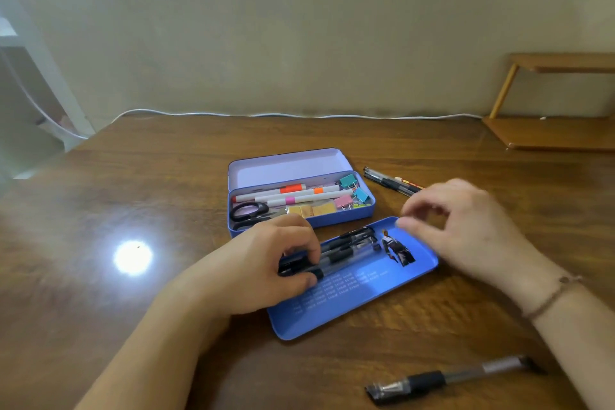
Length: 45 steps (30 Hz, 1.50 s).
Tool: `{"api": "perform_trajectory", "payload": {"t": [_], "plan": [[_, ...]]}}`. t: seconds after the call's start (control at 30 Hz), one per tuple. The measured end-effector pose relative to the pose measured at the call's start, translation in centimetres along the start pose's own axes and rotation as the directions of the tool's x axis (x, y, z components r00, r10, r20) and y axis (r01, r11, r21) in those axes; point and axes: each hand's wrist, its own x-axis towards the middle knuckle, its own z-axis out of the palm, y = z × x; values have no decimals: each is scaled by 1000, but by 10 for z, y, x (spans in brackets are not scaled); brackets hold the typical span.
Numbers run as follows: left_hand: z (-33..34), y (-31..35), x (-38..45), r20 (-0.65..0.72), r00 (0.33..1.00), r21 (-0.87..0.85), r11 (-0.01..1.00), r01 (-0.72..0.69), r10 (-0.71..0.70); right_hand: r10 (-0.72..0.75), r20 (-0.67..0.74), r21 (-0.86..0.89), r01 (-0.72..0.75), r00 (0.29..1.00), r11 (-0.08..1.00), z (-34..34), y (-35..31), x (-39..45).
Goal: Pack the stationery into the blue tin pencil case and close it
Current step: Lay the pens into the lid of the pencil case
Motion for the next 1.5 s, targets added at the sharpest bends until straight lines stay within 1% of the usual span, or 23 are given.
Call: {"api": "perform_trajectory", "payload": {"t": [0.03,0.1,0.17,0.27,0.43,0.53,0.6,0.63,0.7,0.77,0.83,0.93,1.0,1.03,1.1,1.17,1.27,1.33,1.37,1.4,1.43,1.47,1.5], "plan": [[0,0,0,-2,1000,1,1000,-1,1,74,-40,-47,-76,996,996,-6,11,1],[0,1,0,2,1000,4,1000,7,-7,263,-20,-189,-262,965,947,-11,29,2],[0,1,1,4,1000,8,1000,7,-7,370,-3,-226,-361,929,905,-8,39,2],[0,3,0,2,1000,7,1000,9,-9,391,-52,-210,-392,919,895,-3,36,4],[0,2,0,-9,1000,8,1000,3,-3,375,-114,-275,-392,920,878,2,28,8],[1,1,0,-13,1000,4,1000,1,-1,389,-85,-288,-396,917,872,5,27,7],[1,0,1,-33,999,16,1000,-7,8,364,-94,-295,-375,927,879,3,28,7],[1,-1,1,-69,997,21,1000,-15,16,336,-126,-277,-358,934,892,1,27,7],[2,0,2,-221,975,-5,1000,-23,21,291,-221,-172,-331,931,928,-6,24,5],[3,3,2,-412,911,-108,994,-31,-17,253,-278,-10,-267,927,964,-15,14,1],[4,6,4,-520,850,-266,962,-66,-85,197,-242,106,-176,950,979,-21,0,-2],[7,13,7,-533,824,-499,858,-124,-191,85,-113,261,-53,990,964,-18,-21,-8],[8,17,9,-552,810,-549,818,-173,-199,30,-44,347,-13,999,938,-7,-29,-12],[8,21,9,-572,795,-570,795,-209,-201,-1,-9,361,4,1000,933,-2,-31,-15],[4,24,9,-611,758,-641,703,-307,-227,-62,32,343,47,998,938,2,-32,-18],[-1,26,8,-624,740,-689,624,-370,-250,-112,9,327,103,994,939,-2,-35,-20],[4,36,7,-604,769,-690,620,-373,-209,-262,-69,312,271,963,911,-5,-48,-20],[11,45,10,-608,780,-676,614,-408,-151,-323,-98,357,336,941,871,-4,-58,-23],[14,48,12,-618,777,-669,600,-440,-119,-307,-109,405,324,945,855,-4,-61,-24],[17,49,13,-621,779,-673,572,-470,-91,-251,-115,481,275,961,833,-4,-64,-26],[19,50,14,-610,790,-683,546,-485,-61,-172,-119,588,209,978,781,-3,-67,-28],[21,51,14,-588,808,-686,548,-478,-31,-107,-122,672,161,987,722,-2,-67,-29],[24,50,14,-558,830,-685,574,-449,-17,-84,-125,710,148,989,689,-1,-69,-29]]}}
